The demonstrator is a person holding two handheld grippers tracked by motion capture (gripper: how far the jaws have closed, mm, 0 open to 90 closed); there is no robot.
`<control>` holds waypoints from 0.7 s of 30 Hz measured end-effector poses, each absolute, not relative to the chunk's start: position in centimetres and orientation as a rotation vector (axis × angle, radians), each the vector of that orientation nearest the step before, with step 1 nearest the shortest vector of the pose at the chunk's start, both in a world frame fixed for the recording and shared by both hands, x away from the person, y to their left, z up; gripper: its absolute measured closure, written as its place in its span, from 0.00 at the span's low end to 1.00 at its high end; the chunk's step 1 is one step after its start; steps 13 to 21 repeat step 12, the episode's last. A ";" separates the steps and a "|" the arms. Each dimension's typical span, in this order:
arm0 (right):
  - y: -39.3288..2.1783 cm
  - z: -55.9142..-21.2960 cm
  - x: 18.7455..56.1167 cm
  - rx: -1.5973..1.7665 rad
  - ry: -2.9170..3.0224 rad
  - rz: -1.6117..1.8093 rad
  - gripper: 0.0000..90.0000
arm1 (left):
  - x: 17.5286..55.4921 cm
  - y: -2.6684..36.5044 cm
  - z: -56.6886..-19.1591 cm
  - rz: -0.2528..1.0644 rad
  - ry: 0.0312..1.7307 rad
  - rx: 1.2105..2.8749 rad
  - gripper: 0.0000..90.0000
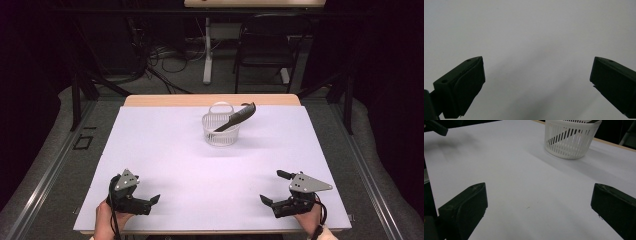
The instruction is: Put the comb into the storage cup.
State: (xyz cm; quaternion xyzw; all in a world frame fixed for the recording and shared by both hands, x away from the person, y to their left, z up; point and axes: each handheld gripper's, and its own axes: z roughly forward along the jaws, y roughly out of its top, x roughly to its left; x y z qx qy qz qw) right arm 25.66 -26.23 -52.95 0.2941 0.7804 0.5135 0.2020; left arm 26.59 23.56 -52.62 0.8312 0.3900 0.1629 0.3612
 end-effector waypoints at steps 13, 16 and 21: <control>-26.3 -53.0 25.7 0.819 2.172 1.438 0.00 | 26.4 23.7 -52.7 0.421 1.002 2.140 0.00; -26.3 -53.0 25.7 0.819 2.172 1.438 0.00 | 26.4 23.7 -52.7 0.421 1.002 2.140 0.00; -26.3 -53.0 25.7 0.819 2.172 1.438 0.00 | 26.4 23.7 -52.7 0.421 1.002 2.140 0.00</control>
